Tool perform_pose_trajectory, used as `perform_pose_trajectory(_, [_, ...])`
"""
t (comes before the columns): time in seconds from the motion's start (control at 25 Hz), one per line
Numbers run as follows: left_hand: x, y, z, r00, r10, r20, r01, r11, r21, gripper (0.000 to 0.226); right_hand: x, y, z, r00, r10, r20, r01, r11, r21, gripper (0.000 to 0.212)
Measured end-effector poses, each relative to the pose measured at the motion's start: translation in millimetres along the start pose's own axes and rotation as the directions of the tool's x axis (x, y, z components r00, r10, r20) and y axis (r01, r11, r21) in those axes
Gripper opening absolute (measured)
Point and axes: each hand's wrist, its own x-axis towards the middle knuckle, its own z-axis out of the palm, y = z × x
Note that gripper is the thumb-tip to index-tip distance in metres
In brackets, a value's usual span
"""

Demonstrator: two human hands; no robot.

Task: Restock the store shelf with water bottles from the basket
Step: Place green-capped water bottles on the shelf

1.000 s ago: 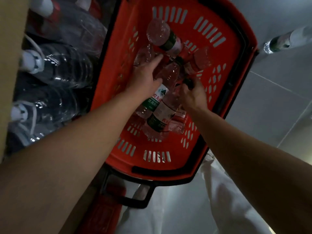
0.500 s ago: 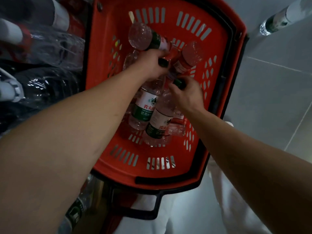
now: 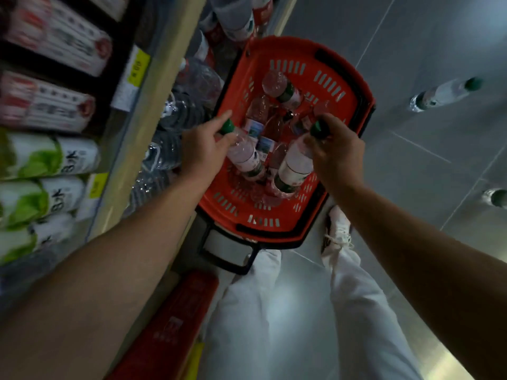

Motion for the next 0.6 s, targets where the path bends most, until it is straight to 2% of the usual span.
perform_pose_trajectory(0.2, [-64.9, 77.7, -69.8, 0.961, -0.020, -0.277, 0.003, 0.998, -0.062, 0.043, -29.1, -72.3, -72.0, 0.985, -0.163, 0.047, 0.165, 0.986, -0.030, 0.034])
perform_pose_trajectory(0.32, [-114.0, 130.7, -114.8, 0.900, -0.064, -0.431, 0.020, 0.994, -0.105, 0.043, -55.4, -118.6, -116.9, 0.953, -0.284, 0.103, 0.292, 0.953, -0.079, 0.042])
perform_pose_trajectory(0.48, [-192.0, 192.2, -169.3, 0.824, -0.142, -0.549, 0.013, 0.973, -0.232, 0.047, -102.1, -178.3, -172.1, 0.872, -0.451, 0.189, 0.473, 0.876, -0.091, 0.043])
perform_pose_trajectory(0.6, [-255.9, 231.4, -197.5, 0.753, -0.123, -0.647, 0.024, 0.987, -0.159, 0.045, -141.5, -222.1, -201.8, 0.789, -0.525, 0.318, 0.575, 0.814, -0.082, 0.040])
